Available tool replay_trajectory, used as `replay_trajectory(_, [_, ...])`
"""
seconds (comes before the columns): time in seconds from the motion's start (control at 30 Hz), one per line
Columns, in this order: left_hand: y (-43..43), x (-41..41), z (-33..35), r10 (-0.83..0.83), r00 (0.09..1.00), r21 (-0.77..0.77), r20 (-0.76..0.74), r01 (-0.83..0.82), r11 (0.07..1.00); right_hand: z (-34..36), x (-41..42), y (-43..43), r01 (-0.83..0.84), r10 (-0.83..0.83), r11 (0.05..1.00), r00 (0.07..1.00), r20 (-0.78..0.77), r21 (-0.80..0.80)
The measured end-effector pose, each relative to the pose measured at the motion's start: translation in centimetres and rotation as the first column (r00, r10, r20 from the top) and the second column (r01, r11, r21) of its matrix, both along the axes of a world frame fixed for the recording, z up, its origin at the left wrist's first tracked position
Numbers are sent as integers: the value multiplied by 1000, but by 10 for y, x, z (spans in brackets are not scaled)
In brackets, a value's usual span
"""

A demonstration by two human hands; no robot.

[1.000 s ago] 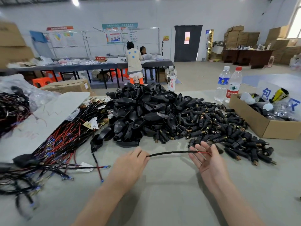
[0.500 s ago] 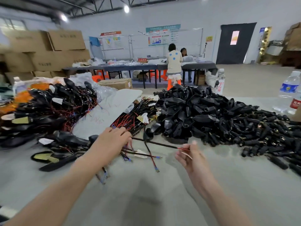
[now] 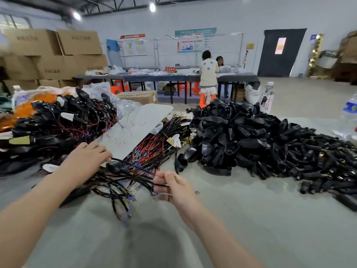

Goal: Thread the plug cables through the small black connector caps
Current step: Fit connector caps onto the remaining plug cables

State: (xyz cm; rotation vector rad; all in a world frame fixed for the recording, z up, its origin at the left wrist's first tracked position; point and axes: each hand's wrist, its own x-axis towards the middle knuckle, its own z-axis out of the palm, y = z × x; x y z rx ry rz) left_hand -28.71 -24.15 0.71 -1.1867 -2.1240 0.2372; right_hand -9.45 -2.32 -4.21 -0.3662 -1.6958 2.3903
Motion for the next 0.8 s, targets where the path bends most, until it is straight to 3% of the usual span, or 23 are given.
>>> replay_trajectory(0.47, [-5, -4, -43, -4, 997, 22, 79, 2, 1000, -20, -1, 3, 22, -26, 998, 997, 69, 53])
replay_trajectory(0.8, [-6, 6, -54, 157, 973, -49, 170, -150, 987, -22, 8, 8, -6, -2, 997, 995, 104, 82])
